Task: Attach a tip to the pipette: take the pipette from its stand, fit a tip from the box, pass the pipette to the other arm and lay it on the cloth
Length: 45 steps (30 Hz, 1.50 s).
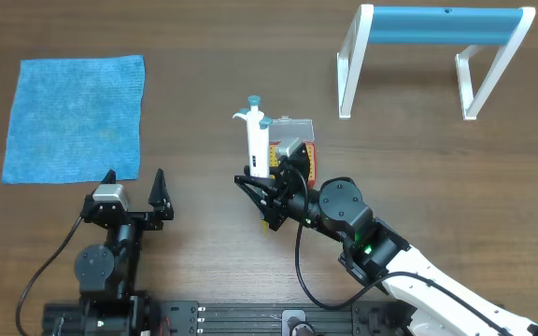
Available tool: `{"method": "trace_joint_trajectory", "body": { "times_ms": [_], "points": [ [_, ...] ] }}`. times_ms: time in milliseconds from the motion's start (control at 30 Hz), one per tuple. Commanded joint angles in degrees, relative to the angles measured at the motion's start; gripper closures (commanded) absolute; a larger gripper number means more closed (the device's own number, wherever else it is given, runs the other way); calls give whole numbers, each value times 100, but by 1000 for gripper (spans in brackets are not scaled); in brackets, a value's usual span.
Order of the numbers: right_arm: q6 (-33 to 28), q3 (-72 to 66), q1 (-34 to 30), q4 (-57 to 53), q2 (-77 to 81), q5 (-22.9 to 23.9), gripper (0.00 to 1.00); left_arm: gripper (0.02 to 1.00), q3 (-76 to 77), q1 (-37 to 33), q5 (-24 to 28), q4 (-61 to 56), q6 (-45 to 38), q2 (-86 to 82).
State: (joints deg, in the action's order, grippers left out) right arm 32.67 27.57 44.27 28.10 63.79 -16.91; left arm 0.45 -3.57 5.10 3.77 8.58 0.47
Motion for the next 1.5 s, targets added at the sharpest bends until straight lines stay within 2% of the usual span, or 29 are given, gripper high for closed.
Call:
{"method": "trace_joint_trajectory", "body": {
  "times_ms": [33,467,500,533,633,767,900,967,1100,1200,1267,1333,1433,1500],
  "points": [
    [527,-4,2,46,-46,-59,928,104,-13,-22,-20,31,-74,-28],
    [507,-4,0,-157,-46,-76,928,102,-13,-22,-17,24,-72,-28],
    [507,-4,-28,-278,-46,-15,930,104,-13,-15,310,15,319,-28],
    [529,-4,-37,-249,-46,-11,928,102,-13,-15,1025,-63,1497,-28],
    [800,-4,-37,-227,-46,-15,930,102,-13,-17,2334,-105,3945,-28],
    [828,-4,-37,-214,-48,-35,930,102,-13,-17,2400,-129,5136,-28],
    [828,-4,-37,-236,-46,-254,928,102,-13,-17,2588,-824,5182,-26],
    [828,-4,-37,-234,-46,-365,928,102,-4,-17,2730,-1622,5580,-22],
    [831,-4,-37,-234,-46,-708,930,104,376,-17,3309,-1735,5720,439],
    [833,-4,-37,-229,-46,-855,930,102,994,-17,3648,-1910,5425,1403],
    [833,-4,-37,-227,-46,-973,930,102,1679,-15,4177,-2006,5031,2461],
    [848,-4,-37,-229,-46,-1003,930,104,2509,-15,5178,-2297,4636,3792],
    [848,-4,-37,-170,-48,-1158,930,102,3237,-15,6502,-3471,4645,5145],
    [872,-4,-37,-142,-48,-1279,930,102,3615,-9,6951,-3958,4706,5949]
  ]
}}
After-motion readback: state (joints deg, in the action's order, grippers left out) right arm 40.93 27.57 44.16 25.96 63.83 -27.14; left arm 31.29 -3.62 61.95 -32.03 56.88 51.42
